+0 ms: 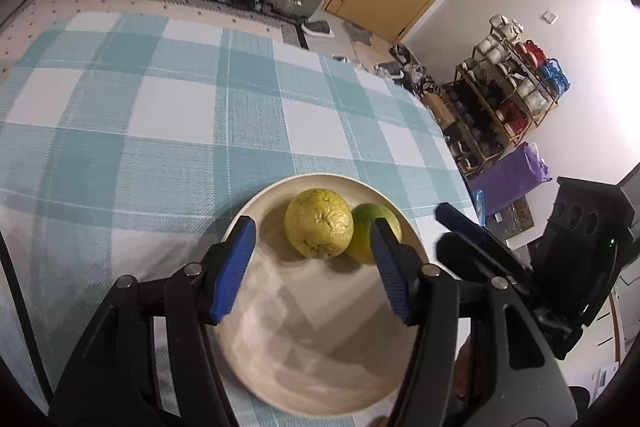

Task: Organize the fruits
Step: 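Carry both green citrus onto the cream plate and open both grippers, then move both tools back toward the remaining fruit cluster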

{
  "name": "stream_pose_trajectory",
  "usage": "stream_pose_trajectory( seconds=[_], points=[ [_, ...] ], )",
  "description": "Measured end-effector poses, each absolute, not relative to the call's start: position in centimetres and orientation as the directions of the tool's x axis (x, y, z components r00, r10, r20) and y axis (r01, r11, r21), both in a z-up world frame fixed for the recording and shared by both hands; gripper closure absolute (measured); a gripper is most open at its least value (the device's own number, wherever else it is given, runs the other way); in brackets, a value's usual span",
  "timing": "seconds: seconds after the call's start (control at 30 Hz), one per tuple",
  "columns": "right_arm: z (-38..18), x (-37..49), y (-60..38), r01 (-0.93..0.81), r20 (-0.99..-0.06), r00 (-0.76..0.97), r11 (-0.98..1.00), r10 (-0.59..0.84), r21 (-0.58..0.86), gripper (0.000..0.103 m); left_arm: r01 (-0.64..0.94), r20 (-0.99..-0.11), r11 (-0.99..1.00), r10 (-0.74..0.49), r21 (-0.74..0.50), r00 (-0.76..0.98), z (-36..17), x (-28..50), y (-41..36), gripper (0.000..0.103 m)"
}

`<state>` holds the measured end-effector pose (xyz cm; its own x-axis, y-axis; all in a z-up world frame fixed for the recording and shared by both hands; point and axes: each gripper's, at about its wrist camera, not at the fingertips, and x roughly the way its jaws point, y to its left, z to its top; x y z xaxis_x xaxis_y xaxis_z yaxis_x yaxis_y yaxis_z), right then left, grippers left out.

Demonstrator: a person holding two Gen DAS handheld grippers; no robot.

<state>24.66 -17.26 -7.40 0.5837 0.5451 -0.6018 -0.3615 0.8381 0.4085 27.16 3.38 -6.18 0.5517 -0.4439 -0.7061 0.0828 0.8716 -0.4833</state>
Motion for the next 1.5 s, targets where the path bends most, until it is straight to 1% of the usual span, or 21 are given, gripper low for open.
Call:
stream_pose_trajectory(
  seconds=[0.03, 0.07, 0.13, 0.17, 0.23, 0.3, 0.4, 0.57, 0.73, 0.93, 1.0, 1.03, 1.17, 1.33, 1.5],
  points=[
    [-7.0, 24.2, -17.6, -0.358, -0.596, 0.594, 0.841, 0.54, 0.406, 0.014, 0.082, -0.709, 0.88, -0.43, -0.469, 0.558, -5.8, 26.5, 3.4, 0.043],
    [-6.5, 23.8, -17.8, -0.356, -0.591, 0.604, 0.844, 0.535, 0.401, 0.013, 0.082, -0.712, 0.885, -0.42, -0.458, 0.562, -5.4, 25.9, 3.4, 0.04],
    [-5.6, 22.7, -18.2, -0.359, -0.579, 0.62, 0.847, 0.53, 0.391, 0.011, 0.086, -0.708, 0.892, -0.408, -0.444, 0.576, -4.5, 24.4, 3.6, 0.037],
    [-5.2, 22.2, -18.3, -0.359, -0.575, 0.627, 0.85, 0.525, 0.385, 0.01, 0.087, -0.708, 0.896, -0.4, -0.435, 0.581, -4.2, 23.7, 3.6, 0.034],
    [-4.4, 21.1, -18.6, -0.36, -0.568, 0.64, 0.855, 0.518, 0.375, 0.003, 0.093, -0.707, 0.907, -0.381, -0.411, 0.595, -3.4, 22.1, 3.5, 0.033],
    [-3.6, 19.7, -19.0, -0.364, -0.55, 0.656, 0.856, 0.516, 0.368, 0.002, 0.095, -0.703, 0.919, -0.356, -0.382, 0.615, -2.7, 20.3, 3.5, 0.027],
    [-2.6, 17.5, -19.3, -0.366, -0.537, 0.674, 0.861, 0.507, 0.354, 0.0, 0.087, -0.698, 0.935, -0.317, -0.345, 0.642, -1.7, 18.1, 3.4, 0.024],
    [-1.3, 14.3, -19.2, -0.374, -0.521, 0.699, 0.872, 0.489, 0.317, 0.0, 0.091, -0.679, 0.952, -0.275, -0.294, 0.68, -0.2, 14.4, 2.9, 0.023],
    [-0.8, 11.2, -19.4, -0.39, -0.494, 0.702, 0.857, 0.513, 0.336, 0.0, 0.077, -0.67, 0.969, -0.22, -0.236, 0.709, 0.6, 11.2, 2.2, 0.02],
    [-0.6, 8.8, -19.0, -0.39, -0.498, 0.695, 0.854, 0.518, 0.343, 0.0, 0.064, -0.677, 0.974, -0.197, -0.216, 0.709, 0.5, 8.3, 1.7, 0.019],
    [-0.5, 7.9, -18.9, -0.394, -0.493, 0.698, 0.854, 0.519, 0.34, 0.0, 0.05, -0.684, 0.978, -0.178, -0.203, 0.707, 0.2, 7.7, 1.6, 0.014],
    [-0.5, 7.5, -18.9, -0.395, -0.49, 0.701, 0.855, 0.518, 0.338, 0.0, 0.026, -0.69, 0.982, -0.15, -0.186, 0.708, 0.1, 7.2, 1.5, 0.012],
    [-0.4, 5.8, -18.7, -0.4, -0.482, 0.707, 0.855, 0.518, 0.331, 0.0, 0.003, -0.685, 0.985, -0.122, -0.173, 0.718, -0.5, 6.0, 1.7, 0.003],
    [-0.6, 4.3, -18.4, -0.409, -0.488, 0.702, 0.854, 0.519, 0.321, 0.0, -0.002, -0.691, 0.984, -0.124, -0.178, 0.712, -1.4, 4.5, 2.0, 0.001],
    [-1.1, 2.7, -18.0, -0.418, -0.496, 0.697, 0.856, 0.517, 0.303, 0.0, 0.029, -0.701, 0.985, -0.142, -0.17, 0.699, -2.7, 3.2, 1.5, 0.001]
  ],
)
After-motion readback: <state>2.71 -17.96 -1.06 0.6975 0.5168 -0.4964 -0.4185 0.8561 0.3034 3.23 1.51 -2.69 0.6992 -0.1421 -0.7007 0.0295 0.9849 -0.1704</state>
